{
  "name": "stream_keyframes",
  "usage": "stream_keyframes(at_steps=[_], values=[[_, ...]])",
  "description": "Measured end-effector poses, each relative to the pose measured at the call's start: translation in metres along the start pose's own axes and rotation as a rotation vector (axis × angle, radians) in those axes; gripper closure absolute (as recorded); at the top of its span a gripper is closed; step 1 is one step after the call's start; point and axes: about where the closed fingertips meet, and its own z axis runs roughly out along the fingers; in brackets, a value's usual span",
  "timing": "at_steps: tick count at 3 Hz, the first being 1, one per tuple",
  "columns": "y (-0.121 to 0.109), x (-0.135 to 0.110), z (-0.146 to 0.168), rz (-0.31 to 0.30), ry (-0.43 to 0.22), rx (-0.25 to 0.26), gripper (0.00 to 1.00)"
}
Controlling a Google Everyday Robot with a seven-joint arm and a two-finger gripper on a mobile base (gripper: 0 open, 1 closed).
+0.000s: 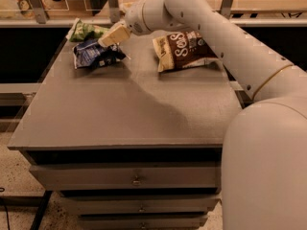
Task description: Move blue chip bag near green jalapeno chip bag
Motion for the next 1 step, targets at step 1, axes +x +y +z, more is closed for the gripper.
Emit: stream_keyframes(at_steps=[1], values=[[0.0001,0.0000,0.0001,0.000,0.000,0.000,0.00]])
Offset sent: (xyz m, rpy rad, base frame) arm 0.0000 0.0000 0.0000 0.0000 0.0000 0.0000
